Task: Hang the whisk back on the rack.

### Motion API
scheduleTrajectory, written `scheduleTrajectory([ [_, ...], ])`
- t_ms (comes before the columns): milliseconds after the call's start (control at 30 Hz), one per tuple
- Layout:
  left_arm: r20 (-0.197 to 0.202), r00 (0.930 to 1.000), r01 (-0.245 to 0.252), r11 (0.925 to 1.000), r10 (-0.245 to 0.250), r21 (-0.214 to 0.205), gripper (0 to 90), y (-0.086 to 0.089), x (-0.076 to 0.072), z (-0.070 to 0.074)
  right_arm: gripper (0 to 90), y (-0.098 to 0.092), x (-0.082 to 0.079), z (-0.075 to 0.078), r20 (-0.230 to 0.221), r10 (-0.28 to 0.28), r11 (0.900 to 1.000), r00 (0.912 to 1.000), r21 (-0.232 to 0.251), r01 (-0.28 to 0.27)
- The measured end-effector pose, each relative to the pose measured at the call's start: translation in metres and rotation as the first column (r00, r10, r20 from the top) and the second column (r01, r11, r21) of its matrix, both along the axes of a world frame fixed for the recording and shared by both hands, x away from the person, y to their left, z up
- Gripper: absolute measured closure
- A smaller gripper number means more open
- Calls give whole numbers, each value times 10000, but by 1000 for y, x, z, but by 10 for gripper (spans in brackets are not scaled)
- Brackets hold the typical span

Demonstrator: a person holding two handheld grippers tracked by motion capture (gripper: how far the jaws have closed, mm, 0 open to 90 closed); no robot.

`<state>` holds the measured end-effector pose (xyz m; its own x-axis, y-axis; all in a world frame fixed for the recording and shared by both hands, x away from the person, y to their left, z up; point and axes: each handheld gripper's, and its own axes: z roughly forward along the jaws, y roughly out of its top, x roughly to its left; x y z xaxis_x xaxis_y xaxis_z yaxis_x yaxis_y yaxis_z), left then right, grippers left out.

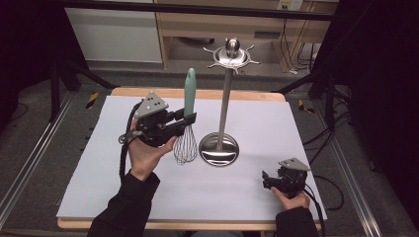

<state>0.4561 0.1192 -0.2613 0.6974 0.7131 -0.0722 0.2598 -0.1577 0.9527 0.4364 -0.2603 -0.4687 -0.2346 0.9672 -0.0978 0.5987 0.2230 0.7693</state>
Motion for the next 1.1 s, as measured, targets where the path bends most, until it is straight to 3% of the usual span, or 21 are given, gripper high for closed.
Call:
scheduleTrajectory([
  [1100, -138, 9998, -138, 9977, 148, 660, 689, -24, 20, 9, 65, 0, 0, 0, -4, 81, 10000, 10000, 10, -81],
])
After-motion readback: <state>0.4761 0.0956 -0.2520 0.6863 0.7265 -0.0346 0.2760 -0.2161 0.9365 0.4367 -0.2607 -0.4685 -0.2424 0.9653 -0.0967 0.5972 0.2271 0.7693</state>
